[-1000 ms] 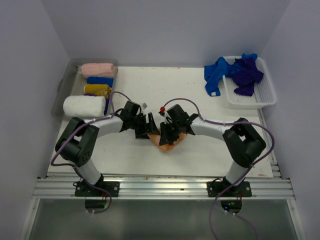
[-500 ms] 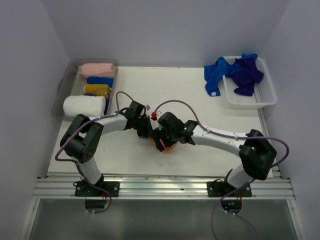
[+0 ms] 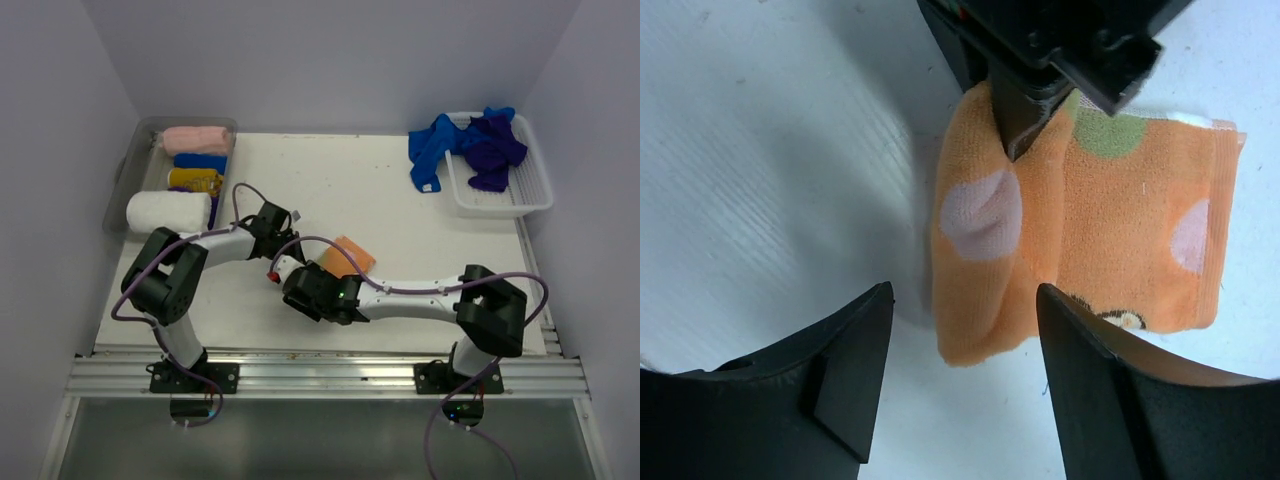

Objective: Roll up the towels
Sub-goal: Roll the towel

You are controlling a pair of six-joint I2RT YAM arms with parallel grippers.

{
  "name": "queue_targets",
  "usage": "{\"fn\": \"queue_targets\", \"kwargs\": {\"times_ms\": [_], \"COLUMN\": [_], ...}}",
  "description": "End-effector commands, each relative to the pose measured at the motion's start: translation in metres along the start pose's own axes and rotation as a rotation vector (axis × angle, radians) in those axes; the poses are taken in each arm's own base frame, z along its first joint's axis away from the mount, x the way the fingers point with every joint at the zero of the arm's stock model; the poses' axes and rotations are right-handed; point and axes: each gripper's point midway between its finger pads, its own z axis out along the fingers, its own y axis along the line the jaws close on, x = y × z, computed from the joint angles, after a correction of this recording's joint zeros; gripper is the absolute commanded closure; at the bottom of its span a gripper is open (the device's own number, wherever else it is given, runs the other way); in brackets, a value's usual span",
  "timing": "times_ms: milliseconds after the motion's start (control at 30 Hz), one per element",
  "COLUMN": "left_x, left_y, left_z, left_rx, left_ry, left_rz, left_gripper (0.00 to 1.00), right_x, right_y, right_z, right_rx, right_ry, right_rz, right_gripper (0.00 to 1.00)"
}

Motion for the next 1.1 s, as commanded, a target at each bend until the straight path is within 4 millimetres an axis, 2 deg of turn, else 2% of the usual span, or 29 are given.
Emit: {"fn": "queue_targets", "kwargs": {"times_ms": [0, 67, 100, 167, 267, 300, 400, 467, 533, 567, 600, 633, 700, 733, 767, 833, 900, 967, 1000, 1067], "left_x": [0.002, 0.002, 0.002, 0.002, 0.003, 0.002, 0.0, -0.002, -0.007, -0.009, -0.011, -0.015, -0.019, -0.022, -0.023, -0.029, -0.037, -0.04, -0.044, -0.045], "left_y": [0.008, 0.007, 0.007, 0.007, 0.006, 0.005, 0.005, 0.004, 0.001, -0.002, -0.003, -0.006, -0.008, -0.009, -0.01, -0.006, -0.001, 0.0, 0.001, -0.001], "left_z": [0.002, 0.002, 0.002, 0.002, 0.002, 0.001, 0.0, -0.002, -0.006, -0.008, -0.011, -0.013, -0.02, -0.023, -0.027, -0.036, -0.044, -0.053, -0.057, -0.063], "left_rx": [-0.032, -0.031, -0.031, -0.03, -0.025, -0.02, -0.021, -0.017, -0.009, 0.005, 0.007, 0.007, 0.009, 0.011, 0.011, 0.007, 0.003, 0.005, 0.004, 0.012], "left_ry": [0.024, 0.025, 0.025, 0.024, 0.027, 0.027, 0.025, 0.02, 0.008, -0.001, -0.01, -0.023, -0.041, -0.05, -0.058, -0.082, -0.109, -0.132, -0.148, -0.168], "left_rz": [0.011, 0.011, 0.013, 0.013, 0.015, 0.016, 0.02, 0.031, 0.039, 0.059, 0.064, 0.074, 0.084, 0.087, 0.09, 0.082, 0.07, 0.068, 0.062, 0.064], "left_gripper": [1.0, 1.0, 1.0, 1.0, 1.0, 1.0, 1.0, 1.0, 0.97, 0.9, 0.81, 0.6, 0.5, 0.42, 0.41, 0.4, 0.39, 0.4, 0.4, 0.39], "right_x": [-0.009, -0.005, 0.003, 0.01, 0.019, 0.023, 0.024, 0.02, 0.009, 0.007, 0.006, 0.006, 0.003, 0.003, 0.001, -0.002, -0.002, -0.001, -0.001, -0.001], "right_y": [0.001, 0.003, 0.005, 0.005, 0.007, 0.006, 0.006, 0.006, 0.008, 0.008, 0.011, 0.011, 0.01, 0.002, 0.01, 0.005, 0.013, 0.011, 0.018, 0.016], "right_z": [0.011, 0.018, 0.026, 0.032, 0.036, 0.036, 0.036, 0.032, 0.027, 0.024, 0.023, 0.024, 0.022, 0.025, 0.021, 0.021, 0.019, 0.021, 0.018, 0.021], "right_rx": [0.043, 0.053, 0.062, 0.078, 0.083, 0.087, 0.076, 0.038, -0.046, -0.076, -0.118, -0.186, -0.255, -0.269, -0.348, -0.405, -0.494, -0.54, -0.603, -0.647], "right_ry": [-0.041, -0.036, -0.01, 0.006, 0.017, 0.018, 0.012, -0.006, -0.041, -0.05, -0.052, -0.041, -0.034, -0.027, -0.018, -0.019, 0.006, 0.019, 0.033, 0.031], "right_rz": [-0.047, -0.05, -0.065, -0.074, -0.043, -0.018, 0.031, 0.088, 0.16, 0.186, 0.23, 0.277, 0.362, 0.403, 0.44, 0.503, 0.55, 0.608, 0.623, 0.694], "right_gripper": [0.38, 0.41, 0.42, 0.49, 0.68, 0.77, 0.94, 1.0, 1.0, 1.0, 1.0, 1.0, 1.0, 1.0, 1.0, 1.0, 1.0, 1.0, 1.0, 1.0]}}
